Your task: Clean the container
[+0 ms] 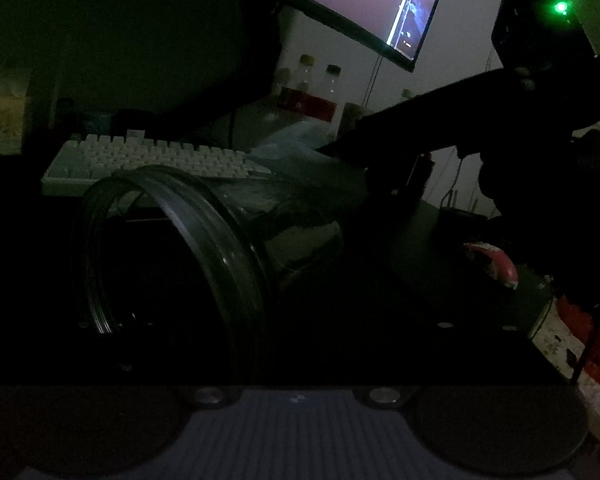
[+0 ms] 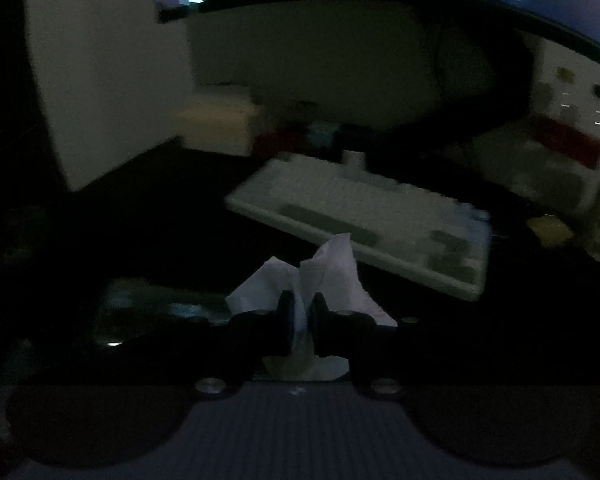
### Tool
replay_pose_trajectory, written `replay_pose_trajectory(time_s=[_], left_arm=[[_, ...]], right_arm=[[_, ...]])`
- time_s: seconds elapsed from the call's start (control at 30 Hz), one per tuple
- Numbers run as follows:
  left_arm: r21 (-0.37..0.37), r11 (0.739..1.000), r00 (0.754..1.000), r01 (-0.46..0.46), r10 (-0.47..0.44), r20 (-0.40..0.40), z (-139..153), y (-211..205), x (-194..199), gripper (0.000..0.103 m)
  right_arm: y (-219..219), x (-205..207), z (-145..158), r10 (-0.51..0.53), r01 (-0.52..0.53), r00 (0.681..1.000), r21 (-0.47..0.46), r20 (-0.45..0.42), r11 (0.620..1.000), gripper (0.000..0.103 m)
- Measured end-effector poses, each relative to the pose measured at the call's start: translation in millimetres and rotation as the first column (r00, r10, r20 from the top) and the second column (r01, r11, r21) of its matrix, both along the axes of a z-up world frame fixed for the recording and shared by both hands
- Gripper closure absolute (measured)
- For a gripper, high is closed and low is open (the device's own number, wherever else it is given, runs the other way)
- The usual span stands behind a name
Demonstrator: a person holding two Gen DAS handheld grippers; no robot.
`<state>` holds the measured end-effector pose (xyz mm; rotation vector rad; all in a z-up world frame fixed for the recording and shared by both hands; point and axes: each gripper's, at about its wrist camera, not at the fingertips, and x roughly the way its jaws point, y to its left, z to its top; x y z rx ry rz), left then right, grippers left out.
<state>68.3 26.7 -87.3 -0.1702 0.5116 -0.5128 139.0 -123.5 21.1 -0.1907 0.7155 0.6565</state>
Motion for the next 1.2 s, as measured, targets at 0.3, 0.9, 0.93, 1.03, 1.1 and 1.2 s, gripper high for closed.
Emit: replay_pose_trajectory(time_s=[0.3, 0.9, 0.93, 1.03, 1.1, 1.2], left_arm=[[0.005, 1.0, 1.0, 0.009, -0.009, -0.003, 0, -2, -2, 0.005], [-0.322, 0.941, 0.988, 0.107, -0.137, -0.073, -2, 37, 11, 0.093], [-0.352, 0.928, 0.983, 0.12, -0.16, -0.086, -2, 39, 12, 0.093], [-0.235, 0.964, 0.988, 0.128, -0.145, -0.058, 5, 31, 3, 0.069], [-0.125, 0.983, 0.991, 0.131, -0.131, 0.008, 12, 21, -8, 0.027], [-0.025, 0.985, 0.984, 0.174, -0.173, 0.041, 16, 10, -16, 0.02]], right_arm=[[-2, -9, 3, 0.045, -0.045, 0.999, -0.016, -0.02, 0.999, 0.092], [-30, -14, 15, -0.041, 0.041, 0.999, -0.003, -0.001, 0.999, 0.094], [-30, -14, 15, -0.041, 0.041, 0.999, -0.001, -0.006, 0.999, 0.093], [-31, -13, 10, -0.045, 0.045, 0.999, 0.002, -0.027, 0.999, 0.093], [-30, -11, 7, -0.046, 0.046, 0.998, -0.003, -0.034, 0.999, 0.094], [-29, -9, 5, -0.045, 0.045, 0.998, -0.004, -0.037, 0.999, 0.094]])
